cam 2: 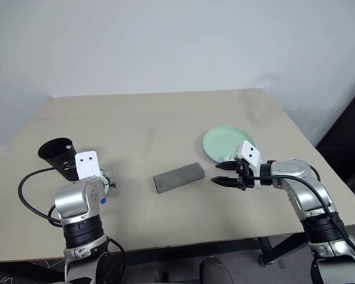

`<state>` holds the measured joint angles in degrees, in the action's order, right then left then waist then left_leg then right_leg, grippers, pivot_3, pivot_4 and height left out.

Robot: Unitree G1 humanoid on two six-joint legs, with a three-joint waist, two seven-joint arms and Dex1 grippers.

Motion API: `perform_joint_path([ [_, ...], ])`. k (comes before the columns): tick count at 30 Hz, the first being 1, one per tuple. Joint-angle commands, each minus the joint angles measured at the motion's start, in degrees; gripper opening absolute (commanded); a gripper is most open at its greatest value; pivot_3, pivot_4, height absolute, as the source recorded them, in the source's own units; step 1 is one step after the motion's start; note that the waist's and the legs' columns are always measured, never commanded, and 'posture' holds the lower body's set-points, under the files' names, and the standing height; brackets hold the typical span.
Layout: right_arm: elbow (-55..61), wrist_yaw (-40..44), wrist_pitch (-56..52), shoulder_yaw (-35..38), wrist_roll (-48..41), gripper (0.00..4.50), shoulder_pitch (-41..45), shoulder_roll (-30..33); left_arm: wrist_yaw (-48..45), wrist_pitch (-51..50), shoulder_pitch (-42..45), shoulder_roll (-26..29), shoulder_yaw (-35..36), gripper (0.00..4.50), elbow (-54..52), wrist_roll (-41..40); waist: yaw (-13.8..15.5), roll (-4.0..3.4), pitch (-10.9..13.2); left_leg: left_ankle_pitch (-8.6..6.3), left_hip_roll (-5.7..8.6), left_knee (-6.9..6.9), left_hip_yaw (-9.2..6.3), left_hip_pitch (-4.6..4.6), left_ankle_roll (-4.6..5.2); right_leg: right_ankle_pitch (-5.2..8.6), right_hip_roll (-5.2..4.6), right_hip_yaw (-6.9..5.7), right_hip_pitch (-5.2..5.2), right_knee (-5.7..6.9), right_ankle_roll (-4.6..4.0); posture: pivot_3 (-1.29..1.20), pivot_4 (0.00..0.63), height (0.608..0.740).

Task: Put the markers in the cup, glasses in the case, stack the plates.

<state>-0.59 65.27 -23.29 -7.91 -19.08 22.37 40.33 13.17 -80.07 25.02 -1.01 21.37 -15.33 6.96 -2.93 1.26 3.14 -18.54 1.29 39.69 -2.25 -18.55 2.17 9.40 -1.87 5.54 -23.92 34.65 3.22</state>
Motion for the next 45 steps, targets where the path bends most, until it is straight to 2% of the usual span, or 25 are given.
perform_joint_path([
  [1,0.85,0.31,1.00,1.37,-0.20,2.60,1.47,0.15,-0.43,0.55,1.40,-0.20,0.94,0.58,0.03,-0.60,0.00,0.00,0.00,0.00,0.00,0.00,0.00,0.00,0.00,0.00,0.00,0.00,0.00,0.00,0.00,0.00,0.000,0.740],
  [2,1.00,0.26,0.93,1.44,-0.22,2.60,1.34,0.17,-0.47,1.14,1.28,-0.19,1.03,0.24,0.19,-0.72,0.00,0.00,0.00,0.00,0.00,0.00,0.01,0.00,0.00,0.00,0.00,0.00,0.00,0.00,0.00,0.00,0.000,0.740],
  [3,1.13,0.23,0.89,1.51,-0.24,2.60,1.22,0.21,-0.72,1.37,1.27,-0.01,1.03,0.12,0.37,-0.90,0.01,0.00,0.00,0.00,0.00,0.00,0.01,0.01,0.00,0.00,0.00,0.00,0.00,0.00,0.00,0.00,0.000,0.740],
  [9,1.52,0.14,0.76,1.71,-0.36,2.60,0.77,0.38,-2.48,2.70,1.39,1.83,-0.91,0.13,1.22,-1.84,0.00,-0.01,0.00,0.01,0.00,0.00,0.00,0.03,-0.02,0.00,0.00,0.00,0.01,0.02,0.00,0.00,0.000,0.740],
  [13,1.43,0.12,0.80,1.65,-0.35,2.60,0.84,0.27,-12.14,18.01,0.57,6.20,-9.77,0.13,-1.20,-5.14,0.12,0.05,0.03,0.05,-0.01,0.00,-0.01,-0.01,-0.08,0.00,0.01,-0.03,-0.02,0.03,0.00,0.00,0.000,0.740],
  [19,1.05,0.08,1.08,1.48,-0.22,2.60,1.18,-0.07,-18.36,42.46,-1.64,11.94,-14.10,0.13,0.29,-5.28,0.02,0.02,0.02,0.03,0.02,-0.07,0.03,-0.04,-0.08,0.00,-0.04,0.02,-0.05,-0.06,-0.02,0.00,0.000,0.740],
  [23,0.87,-0.09,1.23,1.37,-0.06,2.60,1.28,-0.29,-13.88,57.39,-2.04,14.43,-11.19,0.13,3.36,-3.24,0.19,0.02,0.02,0.04,-0.02,-0.15,0.05,-0.07,-0.08,-0.02,-0.03,0.04,-0.16,-0.03,-0.06,0.00,0.000,0.740],
  [32,0.95,-0.10,1.14,1.36,0.06,2.60,1.40,-0.35,-0.02,77.29,-1.99,20.06,-4.24,0.13,13.14,2.94,0.44,0.04,0.01,0.05,-0.01,-0.07,0.04,-0.05,-0.05,-0.04,-0.04,0.02,-0.08,-0.03,-0.05,0.00,0.000,0.740],
  [45,1.21,0.00,1.12,1.62,-0.03,2.60,1.39,-0.05,0.79,87.96,0.59,22.90,-4.69,0.13,26.87,2.56,1.73,0.05,0.01,0.05,-0.01,-0.06,0.05,-0.05,-0.05,-0.05,-0.07,-0.07,-0.08,0.00,-0.07,0.00,0.000,0.740],
])
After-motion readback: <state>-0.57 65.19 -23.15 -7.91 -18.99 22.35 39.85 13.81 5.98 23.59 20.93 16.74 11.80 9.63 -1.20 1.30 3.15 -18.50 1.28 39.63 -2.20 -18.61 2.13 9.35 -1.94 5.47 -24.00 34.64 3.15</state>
